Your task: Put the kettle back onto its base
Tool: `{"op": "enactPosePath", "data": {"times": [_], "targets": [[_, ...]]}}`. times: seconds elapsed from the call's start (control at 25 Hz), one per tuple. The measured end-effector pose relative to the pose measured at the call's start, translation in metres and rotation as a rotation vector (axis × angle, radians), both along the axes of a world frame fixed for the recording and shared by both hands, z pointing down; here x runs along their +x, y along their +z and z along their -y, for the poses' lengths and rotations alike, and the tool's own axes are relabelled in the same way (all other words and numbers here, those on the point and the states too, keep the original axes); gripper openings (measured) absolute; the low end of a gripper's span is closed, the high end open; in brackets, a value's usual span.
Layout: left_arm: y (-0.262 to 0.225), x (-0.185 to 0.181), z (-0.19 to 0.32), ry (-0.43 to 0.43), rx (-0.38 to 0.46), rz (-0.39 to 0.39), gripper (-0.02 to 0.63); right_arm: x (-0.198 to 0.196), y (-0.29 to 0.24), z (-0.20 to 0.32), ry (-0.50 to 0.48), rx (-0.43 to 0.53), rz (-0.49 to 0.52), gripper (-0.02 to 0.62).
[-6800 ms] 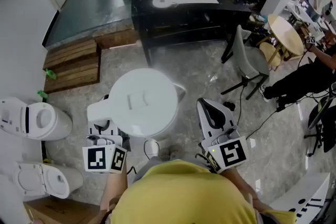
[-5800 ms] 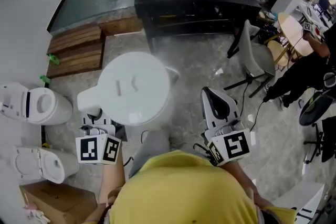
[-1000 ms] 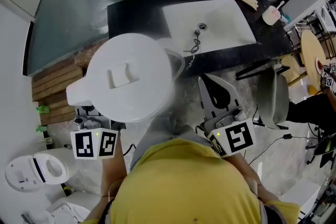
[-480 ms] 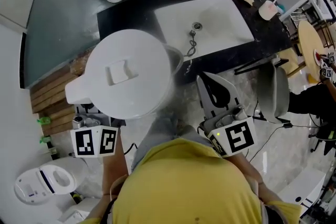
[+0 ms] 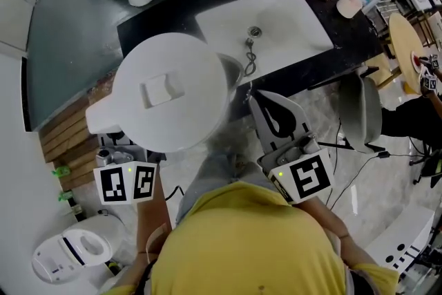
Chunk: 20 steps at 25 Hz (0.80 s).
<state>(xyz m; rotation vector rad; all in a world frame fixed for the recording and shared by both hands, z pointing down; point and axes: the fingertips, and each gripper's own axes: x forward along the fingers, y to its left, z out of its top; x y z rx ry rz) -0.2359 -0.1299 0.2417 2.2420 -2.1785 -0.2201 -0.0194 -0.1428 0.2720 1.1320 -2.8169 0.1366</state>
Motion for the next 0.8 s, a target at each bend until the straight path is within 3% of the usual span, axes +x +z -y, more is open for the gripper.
{"op": "enactPosePath", "data": {"times": [0.8], "targets": [[0.019, -0.006, 0.055, 0.080, 0.002, 0.024, 0.037, -0.036, 0.011, 0.035, 0.025, -0.018, 0.028, 0.015]]}}
